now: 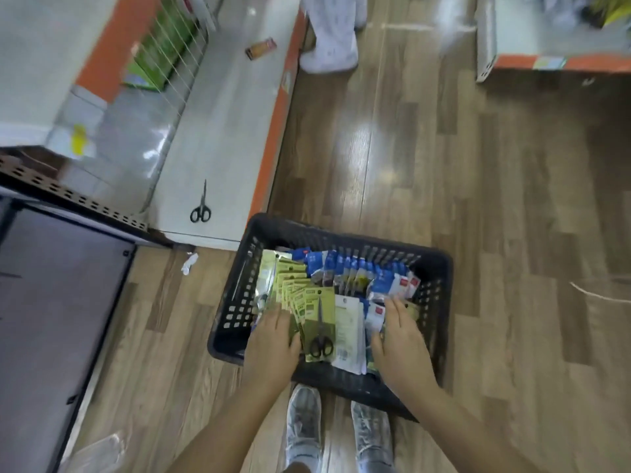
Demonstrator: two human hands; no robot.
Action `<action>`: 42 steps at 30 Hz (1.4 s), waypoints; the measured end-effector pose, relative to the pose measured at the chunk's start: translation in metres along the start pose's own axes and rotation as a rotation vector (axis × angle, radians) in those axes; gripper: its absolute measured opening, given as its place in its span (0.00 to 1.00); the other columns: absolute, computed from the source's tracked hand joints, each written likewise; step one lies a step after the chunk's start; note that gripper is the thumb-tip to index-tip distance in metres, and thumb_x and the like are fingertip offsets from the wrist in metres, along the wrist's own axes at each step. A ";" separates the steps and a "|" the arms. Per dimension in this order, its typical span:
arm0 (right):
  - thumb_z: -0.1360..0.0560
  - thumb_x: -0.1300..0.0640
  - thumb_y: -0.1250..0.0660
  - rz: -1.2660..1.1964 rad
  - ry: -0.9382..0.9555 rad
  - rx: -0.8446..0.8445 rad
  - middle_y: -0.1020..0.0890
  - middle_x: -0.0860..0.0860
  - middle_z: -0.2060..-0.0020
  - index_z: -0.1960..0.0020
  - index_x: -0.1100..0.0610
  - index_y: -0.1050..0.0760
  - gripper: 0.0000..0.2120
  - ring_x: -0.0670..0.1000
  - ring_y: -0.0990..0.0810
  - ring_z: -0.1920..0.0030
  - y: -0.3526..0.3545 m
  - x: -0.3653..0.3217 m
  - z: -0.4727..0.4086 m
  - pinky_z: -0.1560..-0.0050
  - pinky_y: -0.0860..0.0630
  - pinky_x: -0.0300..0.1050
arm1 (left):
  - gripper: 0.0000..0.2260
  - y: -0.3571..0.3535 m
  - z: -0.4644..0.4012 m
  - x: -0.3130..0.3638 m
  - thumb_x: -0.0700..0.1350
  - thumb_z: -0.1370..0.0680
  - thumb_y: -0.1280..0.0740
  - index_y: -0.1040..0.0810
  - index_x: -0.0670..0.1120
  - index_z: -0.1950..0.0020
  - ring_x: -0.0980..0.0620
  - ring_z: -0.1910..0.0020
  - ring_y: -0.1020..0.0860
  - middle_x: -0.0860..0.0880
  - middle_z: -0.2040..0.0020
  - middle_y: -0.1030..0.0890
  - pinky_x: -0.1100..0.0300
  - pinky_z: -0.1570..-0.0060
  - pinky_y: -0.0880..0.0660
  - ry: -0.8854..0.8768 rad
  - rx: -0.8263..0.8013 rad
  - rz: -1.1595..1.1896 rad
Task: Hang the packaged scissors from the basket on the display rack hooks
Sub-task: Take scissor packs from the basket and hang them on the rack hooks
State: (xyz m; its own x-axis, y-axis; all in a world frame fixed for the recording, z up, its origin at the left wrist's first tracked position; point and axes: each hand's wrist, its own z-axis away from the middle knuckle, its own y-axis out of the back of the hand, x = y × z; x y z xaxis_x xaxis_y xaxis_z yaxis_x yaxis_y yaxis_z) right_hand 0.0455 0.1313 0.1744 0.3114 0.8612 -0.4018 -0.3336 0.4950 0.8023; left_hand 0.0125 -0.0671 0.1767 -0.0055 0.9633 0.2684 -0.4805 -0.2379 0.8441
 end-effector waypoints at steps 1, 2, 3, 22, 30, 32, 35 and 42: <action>0.19 0.53 0.46 -0.021 -0.009 -0.019 0.49 0.51 0.23 0.23 0.59 0.53 0.28 0.49 0.51 0.24 -0.022 0.004 -0.012 0.28 0.54 0.37 | 0.20 -0.019 -0.011 -0.011 0.46 0.19 0.42 0.36 0.43 0.28 0.50 0.28 0.39 0.47 0.25 0.39 0.61 0.32 0.41 0.011 -0.020 0.008; 0.19 0.53 0.47 -0.038 -0.020 -0.038 0.49 0.51 0.23 0.23 0.59 0.53 0.28 0.49 0.50 0.24 -0.045 0.009 -0.025 0.27 0.53 0.38 | 0.20 -0.036 -0.022 -0.021 0.47 0.19 0.43 0.38 0.44 0.27 0.51 0.27 0.40 0.47 0.26 0.39 0.61 0.32 0.41 0.021 -0.042 0.010; 0.19 0.53 0.47 -0.051 -0.029 -0.058 0.48 0.51 0.24 0.23 0.59 0.53 0.28 0.49 0.50 0.24 -0.067 0.013 -0.038 0.27 0.52 0.38 | 0.21 -0.056 -0.033 -0.032 0.47 0.19 0.43 0.38 0.44 0.27 0.51 0.28 0.39 0.47 0.26 0.38 0.61 0.32 0.41 0.033 -0.070 0.014; 0.24 0.44 0.36 -0.248 -0.162 -0.046 0.41 0.59 0.31 0.25 0.61 0.52 0.39 0.58 0.41 0.32 -0.280 0.011 -0.163 0.33 0.38 0.48 | 0.15 -0.217 -0.171 -0.102 0.51 0.27 0.29 0.33 0.45 0.58 0.50 0.57 0.29 0.50 0.55 0.31 0.58 0.60 0.34 0.353 0.126 0.379; 0.30 0.43 0.29 -0.287 -0.239 -0.044 0.39 0.58 0.33 0.25 0.61 0.50 0.45 0.57 0.40 0.33 -0.280 0.010 -0.169 0.33 0.38 0.47 | 0.14 -0.220 -0.172 -0.104 0.48 0.27 0.29 0.33 0.46 0.62 0.51 0.62 0.31 0.50 0.61 0.30 0.59 0.64 0.35 0.383 0.130 0.504; 0.31 0.44 0.27 -0.319 -0.268 -0.057 0.38 0.58 0.34 0.26 0.61 0.48 0.45 0.57 0.40 0.33 -0.277 0.009 -0.172 0.33 0.39 0.47 | 0.15 -0.220 -0.172 -0.106 0.47 0.26 0.29 0.35 0.48 0.64 0.50 0.63 0.31 0.49 0.62 0.30 0.58 0.63 0.34 0.381 0.125 0.514; 0.33 0.46 0.25 -0.355 -0.317 -0.063 0.36 0.58 0.35 0.29 0.61 0.42 0.42 0.57 0.40 0.33 -0.273 0.009 -0.176 0.33 0.39 0.47 | 0.13 -0.221 -0.172 -0.108 0.47 0.26 0.30 0.32 0.45 0.63 0.49 0.63 0.29 0.47 0.62 0.28 0.56 0.61 0.31 0.382 0.113 0.521; 0.38 0.46 0.22 -0.404 -0.297 -0.063 0.32 0.55 0.41 0.36 0.61 0.35 0.38 0.53 0.32 0.40 -0.267 0.016 -0.178 0.42 0.33 0.43 | 0.12 -0.210 -0.165 -0.112 0.49 0.23 0.34 0.28 0.44 0.62 0.51 0.61 0.27 0.51 0.65 0.26 0.59 0.62 0.30 0.502 0.078 0.796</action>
State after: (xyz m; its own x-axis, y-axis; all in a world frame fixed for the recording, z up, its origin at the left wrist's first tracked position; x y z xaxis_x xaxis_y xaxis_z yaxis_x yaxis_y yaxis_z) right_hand -0.0191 0.0333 -0.1244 0.6631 0.5339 -0.5247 -0.1847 0.7960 0.5765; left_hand -0.0309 -0.1042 -0.1069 -0.6923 0.4508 0.5635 -0.1130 -0.8390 0.5323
